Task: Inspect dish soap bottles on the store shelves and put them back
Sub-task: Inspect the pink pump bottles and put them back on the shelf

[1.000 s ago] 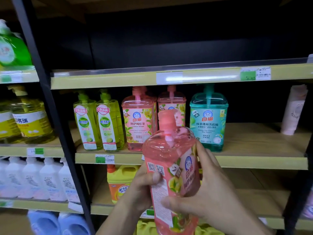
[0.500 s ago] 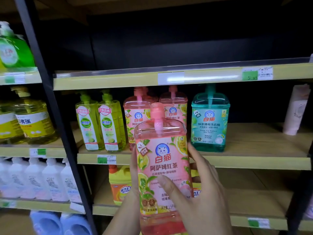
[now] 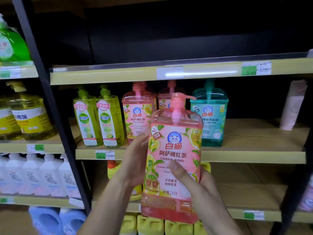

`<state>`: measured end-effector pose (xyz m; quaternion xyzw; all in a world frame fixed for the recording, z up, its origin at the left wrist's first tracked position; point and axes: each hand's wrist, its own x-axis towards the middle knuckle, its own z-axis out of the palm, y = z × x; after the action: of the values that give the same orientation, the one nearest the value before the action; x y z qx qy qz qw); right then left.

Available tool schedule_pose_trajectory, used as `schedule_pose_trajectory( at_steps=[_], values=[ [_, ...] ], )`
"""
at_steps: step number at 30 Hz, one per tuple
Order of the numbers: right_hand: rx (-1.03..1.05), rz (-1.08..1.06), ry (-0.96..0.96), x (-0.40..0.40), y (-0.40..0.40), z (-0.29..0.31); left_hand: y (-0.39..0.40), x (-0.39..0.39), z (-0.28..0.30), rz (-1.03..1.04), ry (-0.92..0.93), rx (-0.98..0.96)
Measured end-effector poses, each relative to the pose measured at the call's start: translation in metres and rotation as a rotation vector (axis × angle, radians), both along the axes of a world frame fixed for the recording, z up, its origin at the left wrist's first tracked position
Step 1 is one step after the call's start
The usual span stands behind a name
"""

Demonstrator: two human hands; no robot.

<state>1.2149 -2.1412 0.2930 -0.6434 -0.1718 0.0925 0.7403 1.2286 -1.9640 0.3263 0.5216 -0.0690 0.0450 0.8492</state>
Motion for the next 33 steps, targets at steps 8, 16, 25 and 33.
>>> schedule_pose_trajectory(
  at_steps=[8, 16, 25, 33],
  values=[
    [0.016, -0.02, 0.022, 0.016, -0.005, 0.001, -0.009, -0.001, -0.007, 0.116, -0.071, 0.215],
    [0.096, 0.123, 0.075, 0.028, -0.011, -0.004, -0.008, -0.003, -0.007, 0.117, -0.039, 0.199],
    [0.137, 0.175, 0.198, 0.042, -0.01, -0.004, -0.01, 0.0, -0.004, 0.165, 0.057, 0.188],
    [0.223, 0.21, 0.291, 0.062, -0.006, 0.018, -0.017, 0.008, 0.016, 0.163, 0.196, 0.237]
  ],
)
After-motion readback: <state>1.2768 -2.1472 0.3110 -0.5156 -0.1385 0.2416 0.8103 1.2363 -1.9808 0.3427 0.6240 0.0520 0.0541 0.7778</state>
